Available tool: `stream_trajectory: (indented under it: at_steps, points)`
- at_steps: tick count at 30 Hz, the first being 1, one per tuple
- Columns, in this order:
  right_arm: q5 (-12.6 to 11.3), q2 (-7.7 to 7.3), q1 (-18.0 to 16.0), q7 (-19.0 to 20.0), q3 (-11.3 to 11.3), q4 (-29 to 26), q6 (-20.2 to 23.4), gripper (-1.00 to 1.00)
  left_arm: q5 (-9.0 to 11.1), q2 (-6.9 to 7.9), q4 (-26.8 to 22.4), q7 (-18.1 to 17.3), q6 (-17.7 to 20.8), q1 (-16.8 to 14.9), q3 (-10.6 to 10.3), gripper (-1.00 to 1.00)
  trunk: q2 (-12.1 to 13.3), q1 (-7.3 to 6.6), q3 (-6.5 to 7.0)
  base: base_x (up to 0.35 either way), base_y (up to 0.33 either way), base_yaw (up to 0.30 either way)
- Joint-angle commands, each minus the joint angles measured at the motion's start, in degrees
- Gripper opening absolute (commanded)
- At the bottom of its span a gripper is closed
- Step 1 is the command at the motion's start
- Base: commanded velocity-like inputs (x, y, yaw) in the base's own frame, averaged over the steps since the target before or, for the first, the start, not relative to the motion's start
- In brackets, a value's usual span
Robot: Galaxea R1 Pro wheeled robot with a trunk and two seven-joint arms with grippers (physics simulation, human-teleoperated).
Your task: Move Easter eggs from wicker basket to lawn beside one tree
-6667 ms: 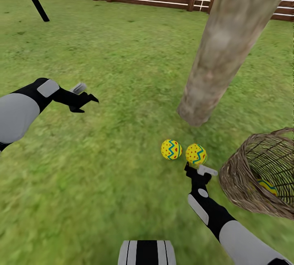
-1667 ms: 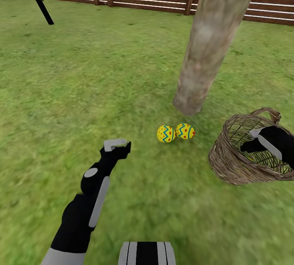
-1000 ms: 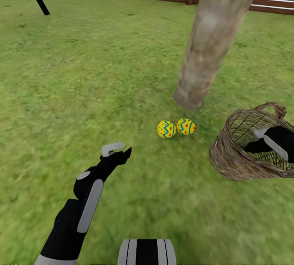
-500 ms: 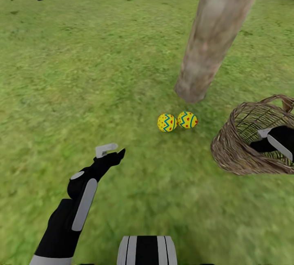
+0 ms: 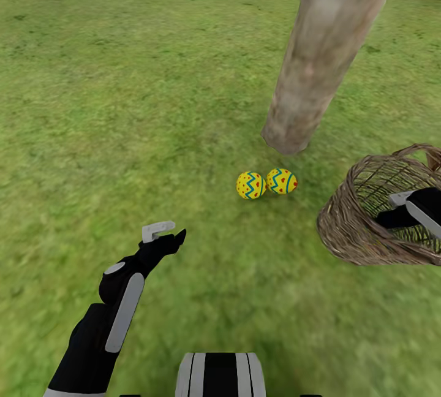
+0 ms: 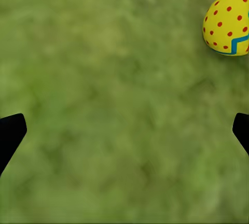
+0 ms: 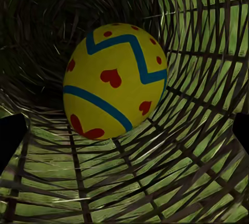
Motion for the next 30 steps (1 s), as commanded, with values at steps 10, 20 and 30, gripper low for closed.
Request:
stream_trajectory:
  at_steps: [10, 20, 30]
  points:
    - [0.36, -0.82, -0.1, 2.79, 0.19, -0.1, 0.31, 1.0, 0.52, 0.02, 0.39, 0.5, 0.32, 0.49, -0.05, 1.0, -0.02, 0.02, -0.04, 0.186, -0.039, 0.0]
    - [0.29, -2.64, -0.09, 9.37, -2.15, 0.23, 0.28, 1.0, 0.53, 0.02, 1.55, 0.49, 0.32, 0.5, -0.05, 1.0, -0.02, 0.02, -0.04, 0.025, -0.009, 0.0]
    - [0.36, -3.1, -0.1, 11.05, -5.45, 0.38, 0.4, 1.0, 0.56, 0.02, 1.61, 0.57, 0.32, 0.53, -0.05, 1.0, -0.02, 0.02, -0.04, 0.0, 0.0, 0.0]
